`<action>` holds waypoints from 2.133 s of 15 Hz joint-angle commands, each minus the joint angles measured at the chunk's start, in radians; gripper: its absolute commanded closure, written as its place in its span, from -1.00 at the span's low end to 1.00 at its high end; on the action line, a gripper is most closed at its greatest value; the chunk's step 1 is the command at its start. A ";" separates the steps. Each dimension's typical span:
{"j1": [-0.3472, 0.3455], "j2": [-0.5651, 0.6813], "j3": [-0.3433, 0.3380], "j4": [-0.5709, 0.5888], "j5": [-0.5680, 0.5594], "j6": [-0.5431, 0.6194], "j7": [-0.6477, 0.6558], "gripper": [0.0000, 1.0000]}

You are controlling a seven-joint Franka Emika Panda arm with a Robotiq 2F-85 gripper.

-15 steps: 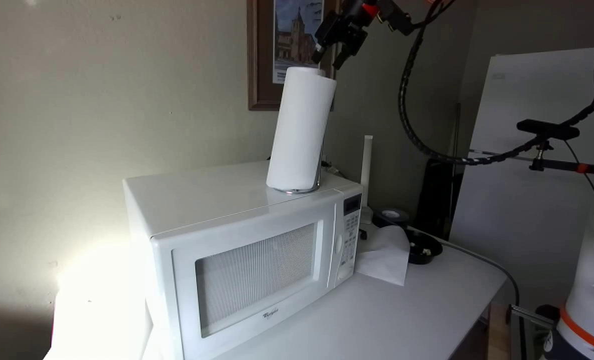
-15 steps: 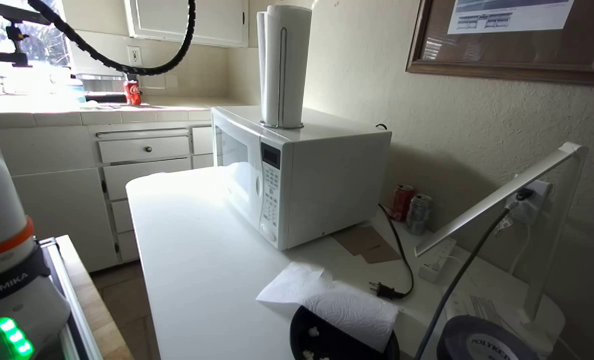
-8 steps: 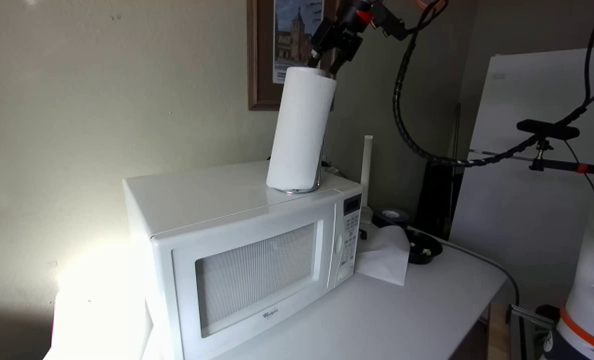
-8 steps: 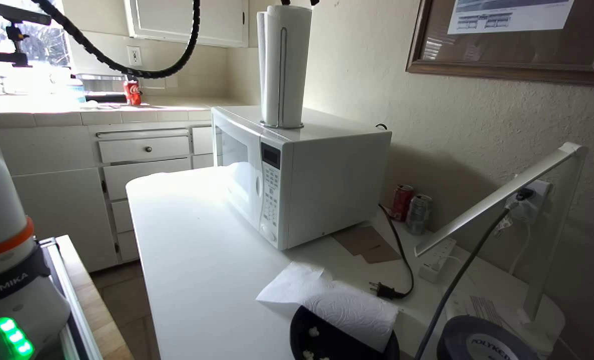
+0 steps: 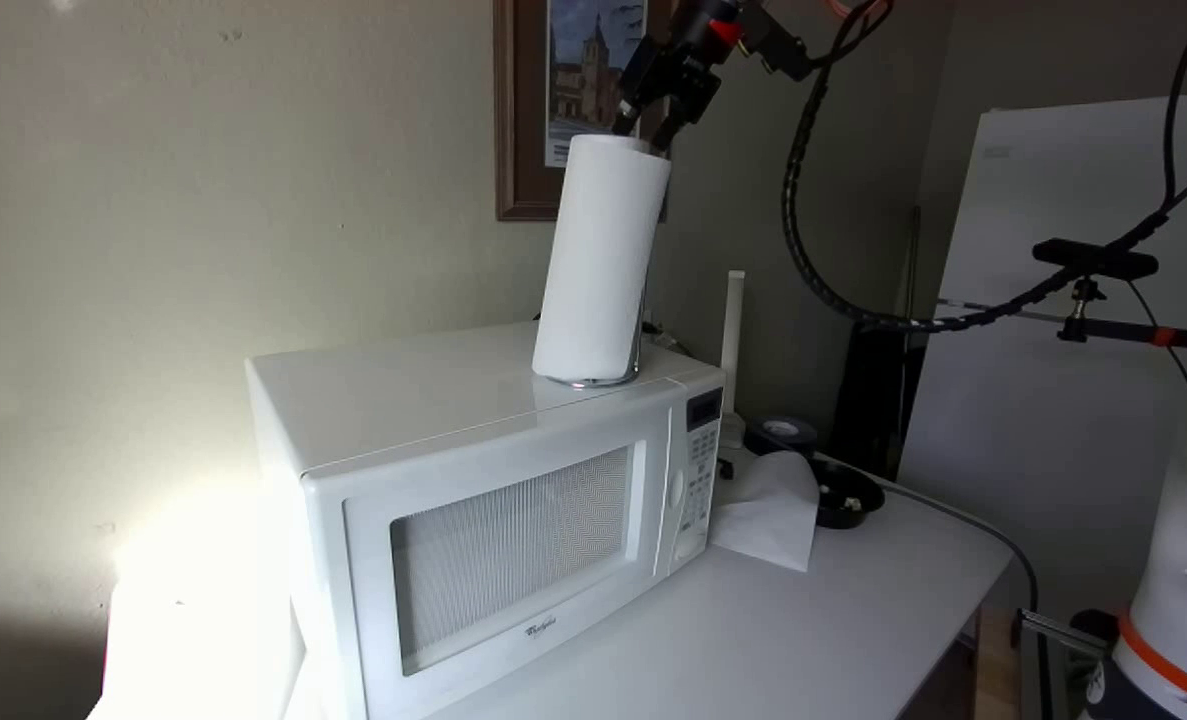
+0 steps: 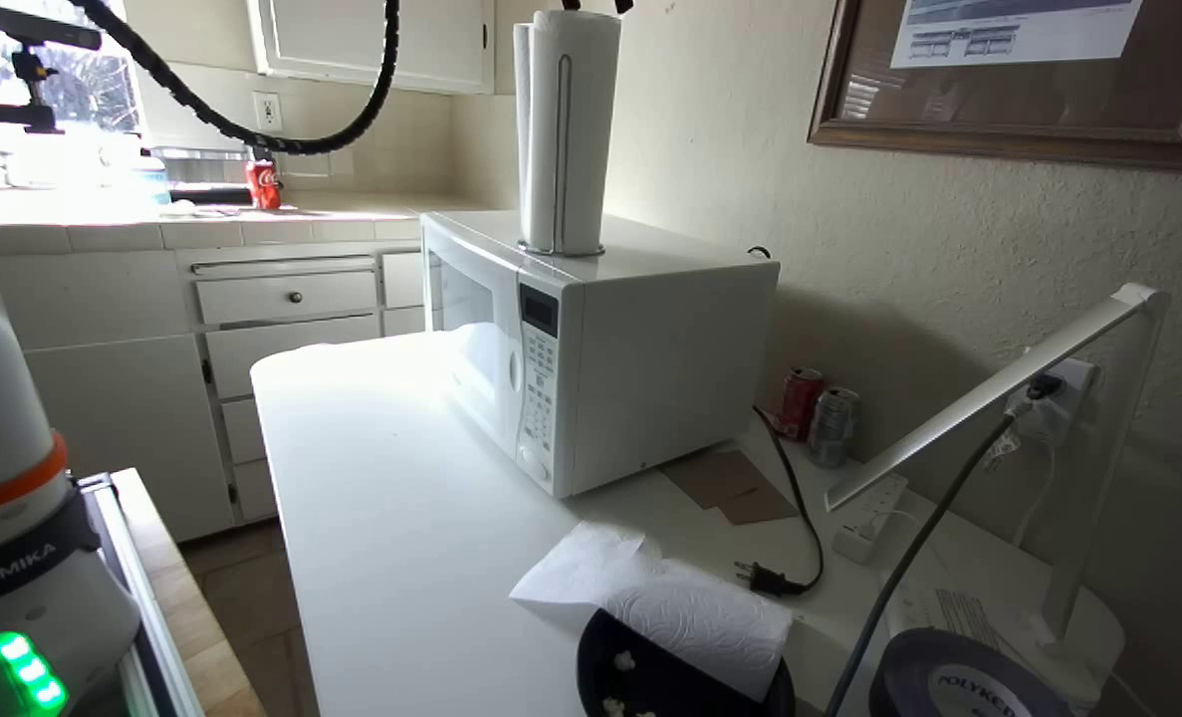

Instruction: Pick up the roll of kitchen paper from the silver kitchen paper rack and put it on the table

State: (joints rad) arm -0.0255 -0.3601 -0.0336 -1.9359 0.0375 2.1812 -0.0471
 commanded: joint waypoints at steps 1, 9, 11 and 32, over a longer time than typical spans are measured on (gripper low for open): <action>0.010 0.014 -0.007 0.005 0.024 0.011 0.006 -0.99; 0.008 0.027 -0.005 0.008 0.036 0.013 0.009 -0.78; 0.008 0.030 -0.005 0.008 0.036 0.014 0.009 -0.52; 0.011 0.030 0.011 0.044 0.029 -0.011 0.023 0.94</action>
State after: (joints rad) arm -0.0234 -0.3387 -0.0294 -1.9251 0.0670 2.1833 -0.0460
